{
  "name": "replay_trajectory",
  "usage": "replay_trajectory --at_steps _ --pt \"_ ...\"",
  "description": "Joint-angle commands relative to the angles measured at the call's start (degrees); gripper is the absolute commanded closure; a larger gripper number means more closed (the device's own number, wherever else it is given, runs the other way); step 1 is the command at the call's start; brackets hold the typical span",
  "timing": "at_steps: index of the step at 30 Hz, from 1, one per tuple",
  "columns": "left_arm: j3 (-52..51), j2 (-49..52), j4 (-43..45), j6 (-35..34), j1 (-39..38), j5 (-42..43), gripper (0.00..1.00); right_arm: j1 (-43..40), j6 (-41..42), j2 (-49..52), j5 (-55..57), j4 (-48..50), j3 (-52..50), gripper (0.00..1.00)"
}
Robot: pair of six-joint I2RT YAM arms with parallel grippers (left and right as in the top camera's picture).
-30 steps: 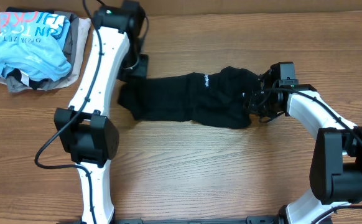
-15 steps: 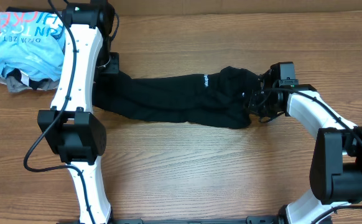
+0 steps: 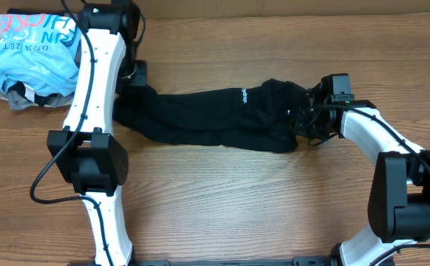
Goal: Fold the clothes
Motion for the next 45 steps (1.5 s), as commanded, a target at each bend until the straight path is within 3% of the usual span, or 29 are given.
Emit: replay_trajectory --at_steps 1,14,16,19,20,23,26,28,32,35,39,45 --pt "1.6 0.0 2.3 -0.2 -4.2 7.0 0.96 0.0 0.3 0.4 0.5 0.2 -0.4 0.96" --pt "1.5 4.9 10.8 -3.6 -18.4 11.3 0.94 0.0 0.2 0.4 2.1 -0.9 -0.4 0.96" --pt "1.5 6.3 11.1 -3.6 -19.6 11.3 0.70 0.0 0.0 0.4 2.1 -1.3 -0.4 0.96" --pt "1.5 8.9 11.7 -3.6 -21.2 12.2 0.14 0.0 0.1 0.4 2.0 -1.5 -0.4 0.96" --pt "1.5 9.7 11.8 -3.6 -21.7 13.0 0.00 0.0 0.1 0.4 2.0 -1.4 -0.4 0.95" --pt "1.5 11.7 11.9 -3.5 -22.8 13.1 0.00 -0.2 0.0 0.4 1.1 -1.4 -0.2 0.95" --pt "2.0 11.5 11.8 -2.5 -22.4 11.9 0.00 -1.0 0.0 0.4 -1.9 -1.4 0.8 0.87" --pt "4.1 11.0 10.5 -2.5 -21.2 12.0 0.00 -1.8 -0.2 0.4 -3.9 -1.1 1.4 0.74" --pt "11.6 9.7 5.9 -2.5 -17.7 12.0 0.00 -4.0 -0.4 0.4 -6.5 0.3 2.1 0.40" --pt "18.4 9.1 2.3 -2.5 -14.9 12.0 0.00 -5.6 -0.9 0.4 -6.7 1.7 2.1 0.22" --pt "25.7 8.7 0.2 -2.5 -11.7 12.4 0.00 -6.2 -1.9 0.7 -6.8 4.3 2.1 0.11" --pt "28.7 8.7 -0.3 -2.5 -8.9 12.8 0.00 -6.1 -1.8 3.5 -7.3 7.5 2.1 0.09"
